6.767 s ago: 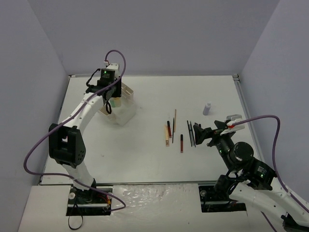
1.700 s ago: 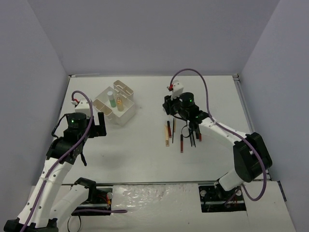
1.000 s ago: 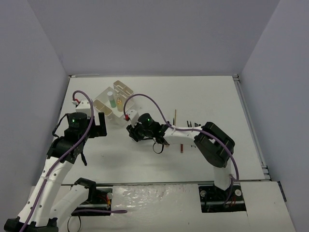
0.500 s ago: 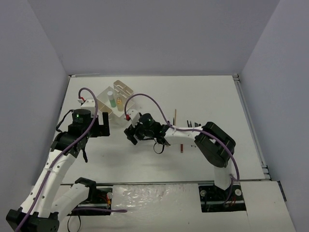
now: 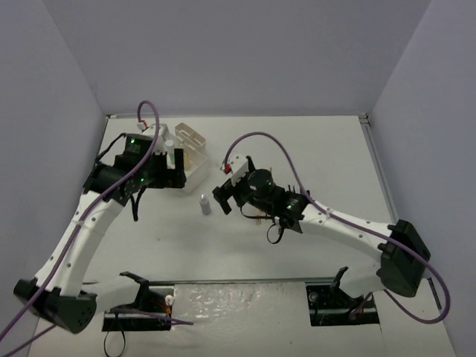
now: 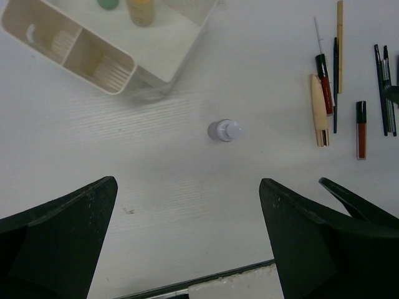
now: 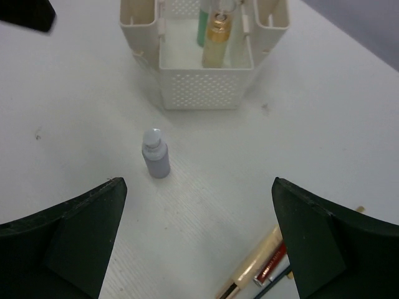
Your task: Organize the makeup
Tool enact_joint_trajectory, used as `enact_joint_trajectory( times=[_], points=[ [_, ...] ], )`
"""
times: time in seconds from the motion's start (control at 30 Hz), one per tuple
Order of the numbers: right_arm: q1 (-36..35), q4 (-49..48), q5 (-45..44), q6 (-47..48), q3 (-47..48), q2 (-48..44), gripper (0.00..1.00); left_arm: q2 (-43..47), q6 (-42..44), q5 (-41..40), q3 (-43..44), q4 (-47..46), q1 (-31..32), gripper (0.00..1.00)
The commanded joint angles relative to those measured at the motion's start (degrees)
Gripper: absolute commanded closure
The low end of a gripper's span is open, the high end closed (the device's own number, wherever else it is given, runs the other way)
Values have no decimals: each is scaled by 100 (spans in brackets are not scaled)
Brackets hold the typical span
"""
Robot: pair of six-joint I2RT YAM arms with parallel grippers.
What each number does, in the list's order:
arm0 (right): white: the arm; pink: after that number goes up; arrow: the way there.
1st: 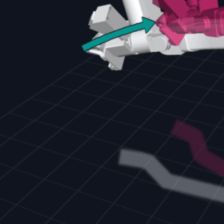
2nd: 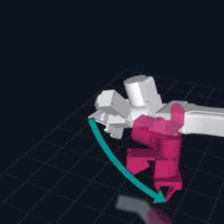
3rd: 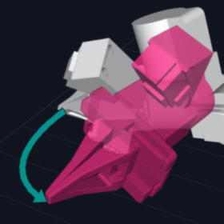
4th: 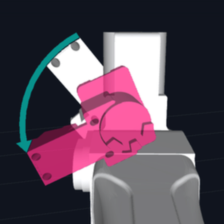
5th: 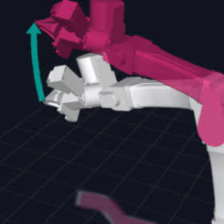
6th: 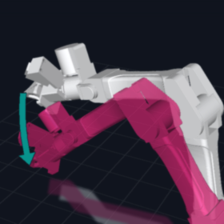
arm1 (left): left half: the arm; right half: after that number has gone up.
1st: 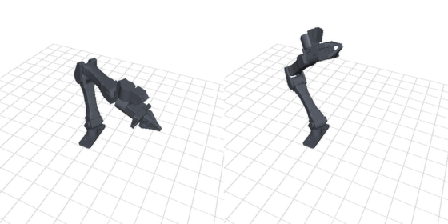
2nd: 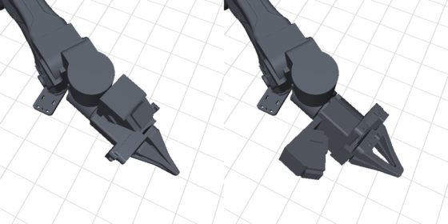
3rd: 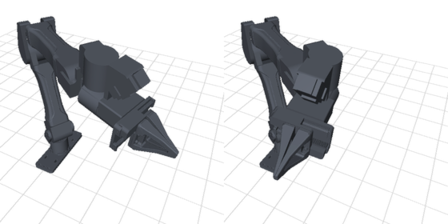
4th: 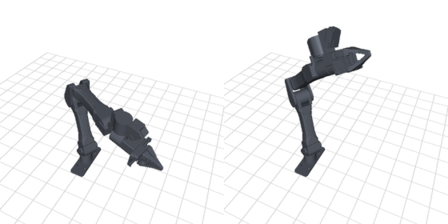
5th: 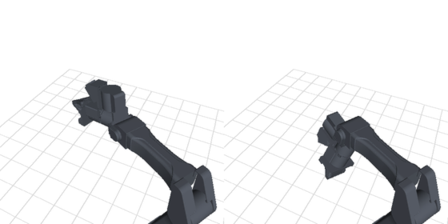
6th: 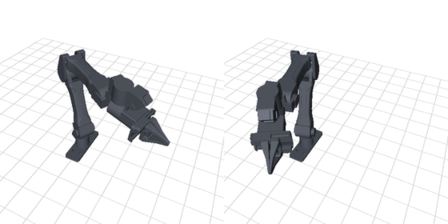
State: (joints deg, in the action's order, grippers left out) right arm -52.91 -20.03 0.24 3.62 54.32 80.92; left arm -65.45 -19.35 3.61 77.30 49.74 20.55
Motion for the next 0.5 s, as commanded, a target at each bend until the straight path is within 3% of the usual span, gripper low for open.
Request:
enact_joint_trajectory(
  times=[0.0,0.2,0.47],
  points=[
    [100,517,-1311,-238,-266,-1273,0,-739,-279,-152,439,186,638,3],
    [242,1135,-2671,-717,-691,-2762,0,-1541,-555,-189,492,-5,860,3],
    [287,1422,-3145,-892,-1339,-4198,0,-2367,-782,-212,434,-317,939,10]
  ],
)
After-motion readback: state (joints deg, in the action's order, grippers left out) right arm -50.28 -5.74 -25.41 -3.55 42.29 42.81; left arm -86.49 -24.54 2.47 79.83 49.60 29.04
